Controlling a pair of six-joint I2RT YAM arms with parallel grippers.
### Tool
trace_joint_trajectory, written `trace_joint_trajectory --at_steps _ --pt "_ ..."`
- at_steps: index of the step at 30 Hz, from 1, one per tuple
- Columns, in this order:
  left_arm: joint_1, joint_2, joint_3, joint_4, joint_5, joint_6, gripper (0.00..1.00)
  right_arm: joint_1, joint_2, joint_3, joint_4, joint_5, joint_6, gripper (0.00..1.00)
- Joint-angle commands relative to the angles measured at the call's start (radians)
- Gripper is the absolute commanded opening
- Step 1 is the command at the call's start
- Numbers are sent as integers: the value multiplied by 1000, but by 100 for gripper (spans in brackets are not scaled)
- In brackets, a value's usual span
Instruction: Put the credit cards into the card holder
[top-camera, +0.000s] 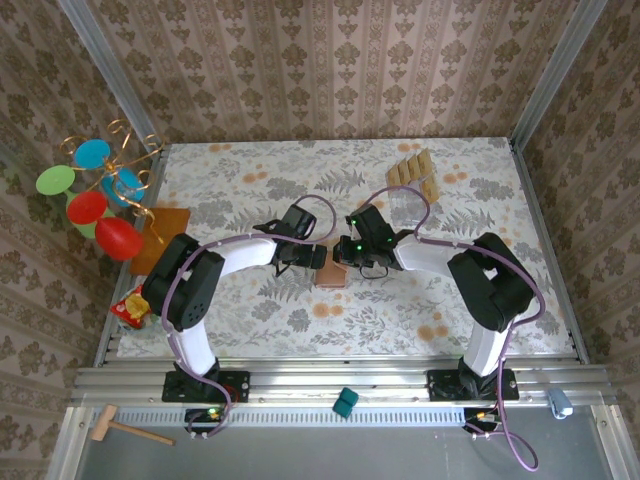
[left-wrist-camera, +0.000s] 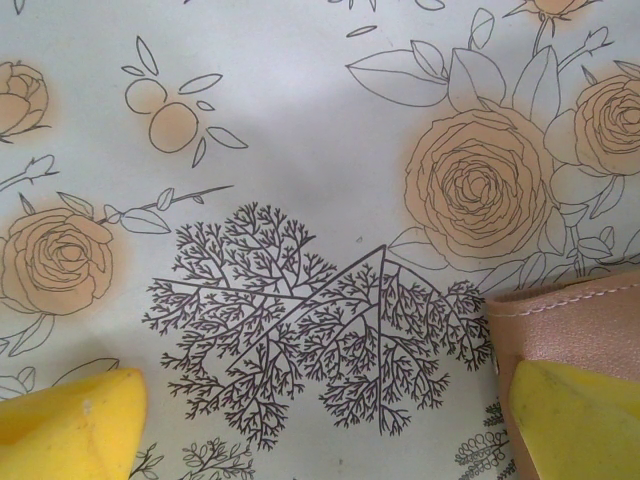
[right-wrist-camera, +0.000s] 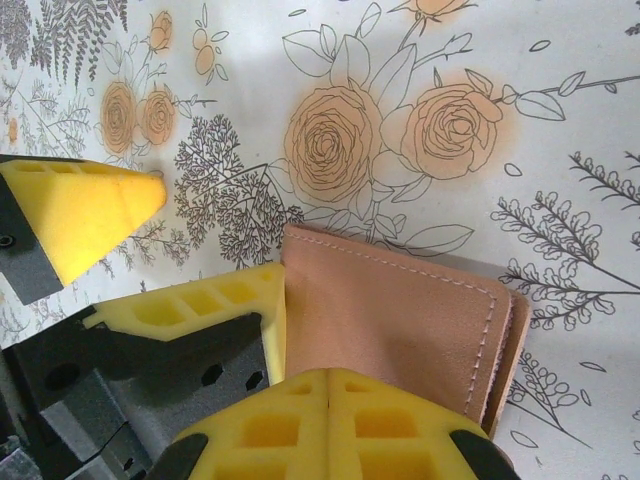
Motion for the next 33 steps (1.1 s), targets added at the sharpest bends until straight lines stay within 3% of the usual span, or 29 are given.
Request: trace_joint_trajectory --at_steps 1,33 --pt "-20 79 -27 -7 40 2 95 11 11 23 -12 11 3 0" --pt "-19 80 -30 -3 43 -3 95 45 58 -78 36 43 11 0"
